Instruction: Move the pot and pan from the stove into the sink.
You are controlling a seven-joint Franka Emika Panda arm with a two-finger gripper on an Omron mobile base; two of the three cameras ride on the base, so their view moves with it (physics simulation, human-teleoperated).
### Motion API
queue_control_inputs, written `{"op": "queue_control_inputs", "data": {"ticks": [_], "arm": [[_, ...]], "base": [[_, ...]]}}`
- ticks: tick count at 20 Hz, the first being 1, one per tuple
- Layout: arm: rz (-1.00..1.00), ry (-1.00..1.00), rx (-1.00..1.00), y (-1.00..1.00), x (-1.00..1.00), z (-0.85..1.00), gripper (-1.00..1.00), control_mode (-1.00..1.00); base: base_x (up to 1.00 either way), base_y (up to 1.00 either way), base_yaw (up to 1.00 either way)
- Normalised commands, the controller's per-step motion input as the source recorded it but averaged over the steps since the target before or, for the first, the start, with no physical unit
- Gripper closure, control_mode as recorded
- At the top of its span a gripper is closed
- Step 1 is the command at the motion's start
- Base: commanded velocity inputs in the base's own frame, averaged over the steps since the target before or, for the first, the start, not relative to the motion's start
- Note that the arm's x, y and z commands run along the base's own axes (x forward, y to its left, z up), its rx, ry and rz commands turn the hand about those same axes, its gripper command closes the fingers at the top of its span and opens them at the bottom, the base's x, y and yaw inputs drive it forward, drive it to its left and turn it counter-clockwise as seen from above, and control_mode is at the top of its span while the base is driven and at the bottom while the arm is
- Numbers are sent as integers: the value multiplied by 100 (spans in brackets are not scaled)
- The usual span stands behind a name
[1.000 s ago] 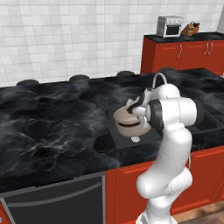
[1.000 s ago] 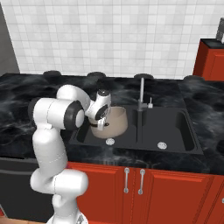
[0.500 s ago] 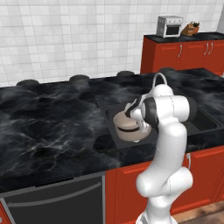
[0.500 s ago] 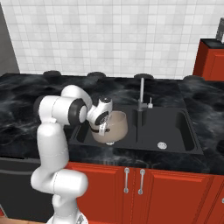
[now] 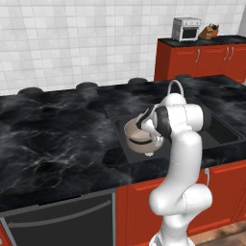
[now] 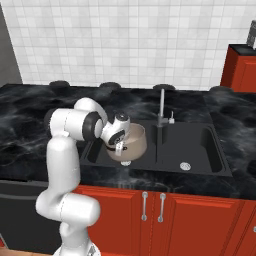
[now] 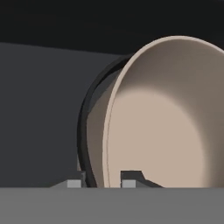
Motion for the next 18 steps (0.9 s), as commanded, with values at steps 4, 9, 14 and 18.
{"op": "queue_control_inputs", "data": {"ticks": [4,9,14,18], "arm": [[0,-4,0,0,7,-7,100,-100],[0,0,0,0,4,-4,100,-100],[0,0,-3,0,14,-33,100,-100],[0,0,-2,0,9,-21,100,-100]], "base": [[0,0,0],[0,0,0],[0,0,0],[0,0,0]]}}
